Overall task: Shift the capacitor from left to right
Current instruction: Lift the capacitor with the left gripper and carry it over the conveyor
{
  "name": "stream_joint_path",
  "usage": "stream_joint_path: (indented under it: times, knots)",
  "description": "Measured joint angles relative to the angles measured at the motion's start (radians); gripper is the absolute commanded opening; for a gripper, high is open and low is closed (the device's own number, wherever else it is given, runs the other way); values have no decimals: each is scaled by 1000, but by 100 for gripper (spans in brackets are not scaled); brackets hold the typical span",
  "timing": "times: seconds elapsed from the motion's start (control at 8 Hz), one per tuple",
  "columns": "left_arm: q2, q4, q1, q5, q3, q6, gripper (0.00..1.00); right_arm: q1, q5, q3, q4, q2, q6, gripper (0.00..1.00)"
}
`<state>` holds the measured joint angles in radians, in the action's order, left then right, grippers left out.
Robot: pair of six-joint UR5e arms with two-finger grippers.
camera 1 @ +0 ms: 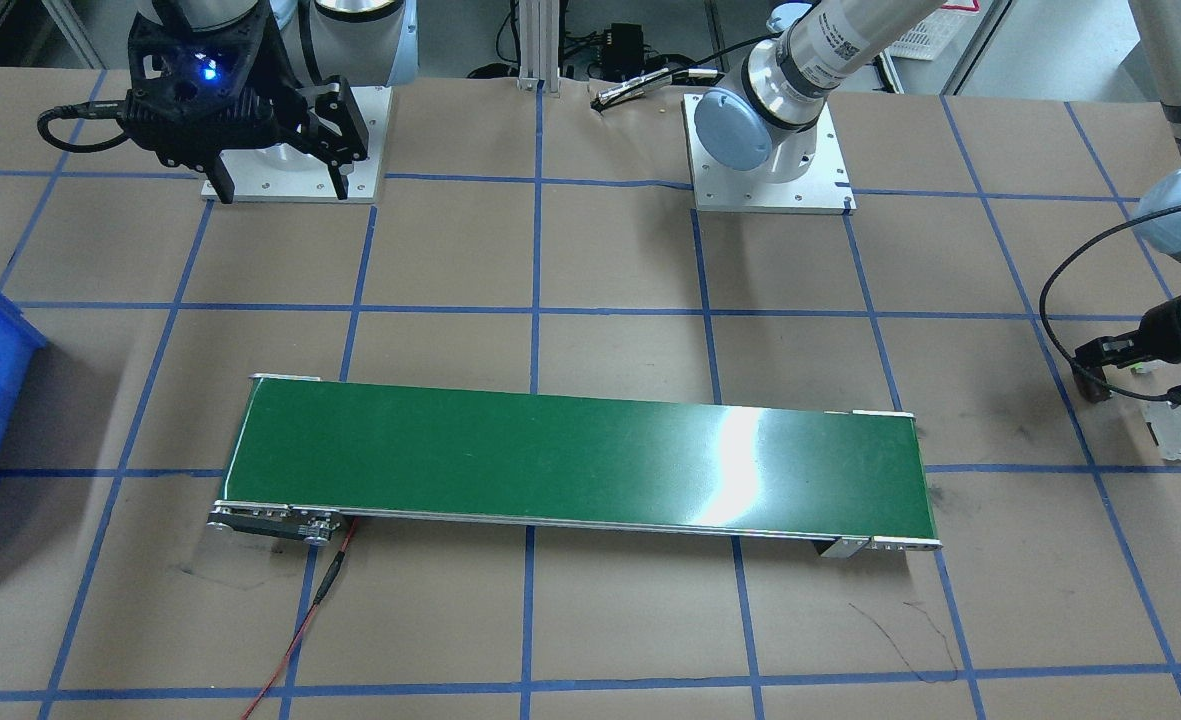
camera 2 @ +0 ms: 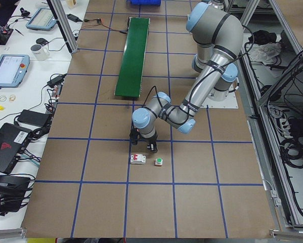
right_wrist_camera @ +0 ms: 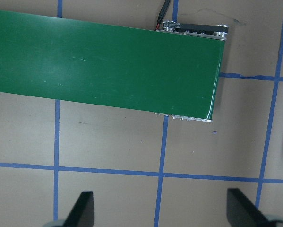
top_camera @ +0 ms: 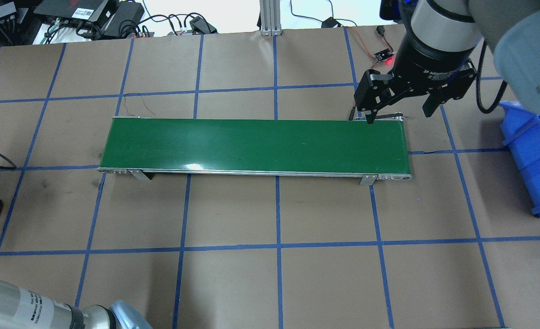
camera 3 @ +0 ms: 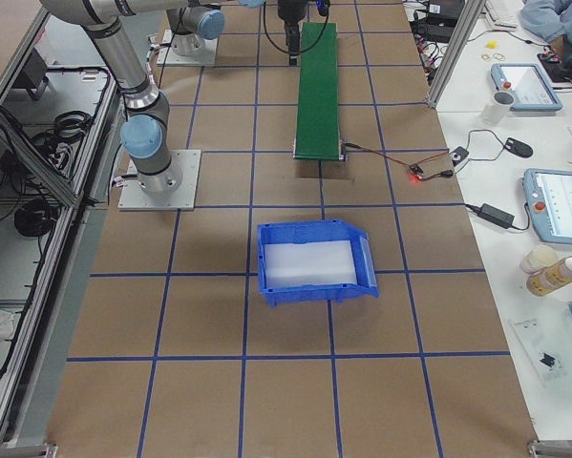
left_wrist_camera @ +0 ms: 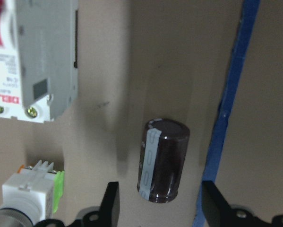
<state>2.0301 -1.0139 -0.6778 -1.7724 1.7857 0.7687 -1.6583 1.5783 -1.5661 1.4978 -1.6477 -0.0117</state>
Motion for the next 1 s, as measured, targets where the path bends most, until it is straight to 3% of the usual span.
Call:
stream_joint_path:
  times: [0.75,0.88,1.0]
  knots:
    - [21,5,0,1,-6,32,59,7,-1,-2,42,10,20,100]
    - [28,7,0,1,-8,40,56,8,-1,-2,42,10,21,100]
    - [32,11,0,1,-9,45,38,9,0,-2,43,10,21,100]
